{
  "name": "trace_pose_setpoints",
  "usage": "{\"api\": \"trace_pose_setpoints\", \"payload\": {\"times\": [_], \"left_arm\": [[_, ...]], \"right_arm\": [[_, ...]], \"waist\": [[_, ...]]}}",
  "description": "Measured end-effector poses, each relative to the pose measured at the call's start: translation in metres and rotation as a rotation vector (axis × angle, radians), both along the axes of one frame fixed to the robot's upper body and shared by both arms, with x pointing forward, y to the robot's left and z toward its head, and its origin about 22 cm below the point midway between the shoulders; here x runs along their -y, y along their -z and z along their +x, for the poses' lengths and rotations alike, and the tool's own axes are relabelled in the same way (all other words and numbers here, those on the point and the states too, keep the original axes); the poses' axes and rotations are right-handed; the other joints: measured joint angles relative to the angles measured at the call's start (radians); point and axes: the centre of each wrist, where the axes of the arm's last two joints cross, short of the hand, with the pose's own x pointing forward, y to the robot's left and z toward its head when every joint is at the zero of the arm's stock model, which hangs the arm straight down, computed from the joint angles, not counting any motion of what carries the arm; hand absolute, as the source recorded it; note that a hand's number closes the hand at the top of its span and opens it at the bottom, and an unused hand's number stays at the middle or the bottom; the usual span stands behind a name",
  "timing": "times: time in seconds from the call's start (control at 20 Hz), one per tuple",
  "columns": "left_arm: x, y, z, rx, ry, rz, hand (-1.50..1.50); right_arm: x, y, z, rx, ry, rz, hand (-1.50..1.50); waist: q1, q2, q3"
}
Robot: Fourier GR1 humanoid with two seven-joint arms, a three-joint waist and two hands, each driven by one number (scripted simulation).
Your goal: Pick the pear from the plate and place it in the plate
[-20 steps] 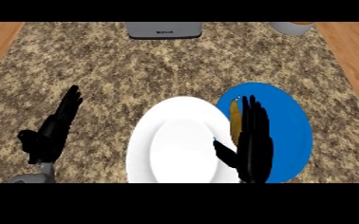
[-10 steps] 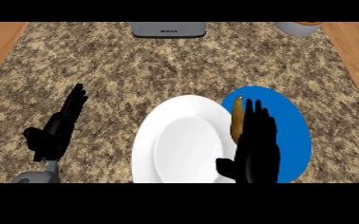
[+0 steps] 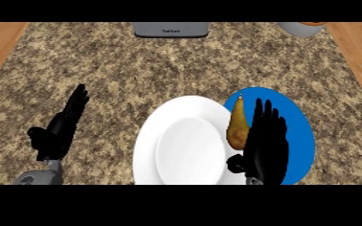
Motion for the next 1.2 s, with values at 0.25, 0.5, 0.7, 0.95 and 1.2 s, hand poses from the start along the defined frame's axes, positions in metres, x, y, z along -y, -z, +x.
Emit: {"api": "trace_pose_setpoints", "payload": {"times": [0.25,0.5,0.7,0.95,1.2], "left_arm": [[-0.001,-0.004,0.000,0.003,-0.006,0.007,0.00],[-0.003,-0.010,0.000,0.001,0.006,0.002,0.00],[-0.004,-0.008,0.000,0.000,0.005,0.000,0.00],[-0.005,0.000,-0.003,0.001,0.010,-0.002,0.00],[-0.004,0.001,-0.001,0.004,0.003,0.000,0.00]], "right_arm": [[0.003,0.008,0.005,-0.039,0.013,-0.005,-1.50],[0.017,0.029,0.020,-0.088,0.054,-0.042,-1.50],[0.020,0.031,0.029,-0.101,0.076,-0.042,-1.50],[0.022,0.038,0.039,-0.133,0.048,-0.015,1.50],[0.031,0.042,0.044,-0.124,-0.002,-0.003,1.50]], "waist": [[0.001,0.000,0.000],[0.003,0.000,0.000],[0.002,-0.001,0.000],[0.001,-0.005,-0.004],[0.001,-0.010,-0.008]]}}
